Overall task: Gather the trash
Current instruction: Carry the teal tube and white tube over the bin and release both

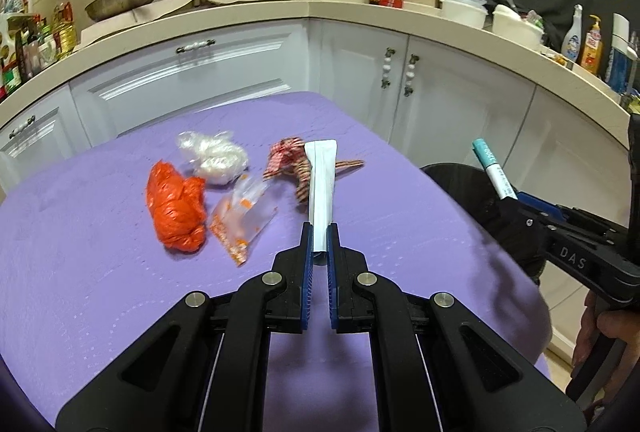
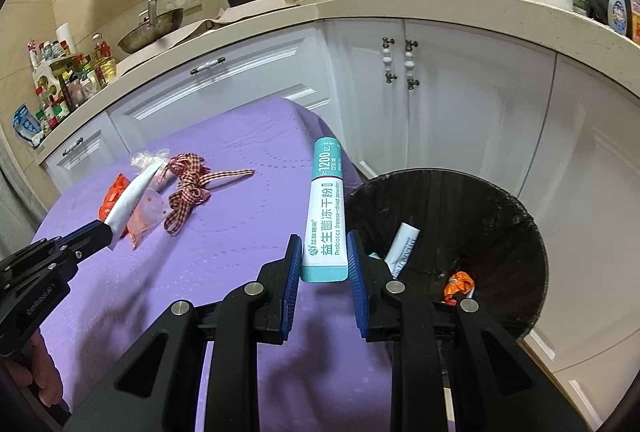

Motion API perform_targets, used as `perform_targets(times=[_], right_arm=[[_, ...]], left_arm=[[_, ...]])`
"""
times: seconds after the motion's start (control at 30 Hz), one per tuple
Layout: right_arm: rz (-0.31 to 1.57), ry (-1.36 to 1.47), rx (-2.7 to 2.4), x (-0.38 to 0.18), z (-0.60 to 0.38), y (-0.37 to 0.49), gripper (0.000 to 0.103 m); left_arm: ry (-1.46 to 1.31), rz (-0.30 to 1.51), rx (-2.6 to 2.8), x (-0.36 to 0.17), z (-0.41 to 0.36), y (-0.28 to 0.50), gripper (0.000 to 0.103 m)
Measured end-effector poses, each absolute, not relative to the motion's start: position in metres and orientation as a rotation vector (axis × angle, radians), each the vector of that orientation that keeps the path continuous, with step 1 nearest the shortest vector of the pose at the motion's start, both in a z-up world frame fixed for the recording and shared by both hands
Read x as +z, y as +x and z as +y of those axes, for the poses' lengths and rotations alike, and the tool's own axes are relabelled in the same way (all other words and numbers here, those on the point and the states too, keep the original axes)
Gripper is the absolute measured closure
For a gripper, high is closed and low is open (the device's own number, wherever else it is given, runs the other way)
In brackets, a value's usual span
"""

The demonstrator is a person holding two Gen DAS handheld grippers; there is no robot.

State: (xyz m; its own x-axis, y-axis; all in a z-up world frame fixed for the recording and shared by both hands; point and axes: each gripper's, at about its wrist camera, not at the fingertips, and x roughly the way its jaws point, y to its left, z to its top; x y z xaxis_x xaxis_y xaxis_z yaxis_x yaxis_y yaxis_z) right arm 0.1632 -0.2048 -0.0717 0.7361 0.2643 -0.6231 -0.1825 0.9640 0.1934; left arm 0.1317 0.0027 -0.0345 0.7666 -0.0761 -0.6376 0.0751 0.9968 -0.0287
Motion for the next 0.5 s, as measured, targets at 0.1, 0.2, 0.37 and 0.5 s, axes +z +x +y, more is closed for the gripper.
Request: perform_targets(times=[0.1,0.2,0.37,0.5], right_arm=[[0.699,0.129,0.227,-0.071,-0.214,0.162,0.079],[0.694,0.138,0.204,-0.071,-0.225,0.163,0.079],[0.689,0.154,0.159,-0.075,-0.249,0.165,0.079],[0.687,0.168,0.117,-0.078,-0.269,0.167,0.079]], left_arm=[[0.001,0.682,-0.11,-0.032,-0.008,0.133,0.097],[0.009,0.668,-0.137,-0.03,-0.021,0.133,0.097],[0.042,0.662,-0.203,-0.032,-0.053,0.143,0.097],[0.065,0.653,-0.252,-0.034,-0.083,0.153,0.097]])
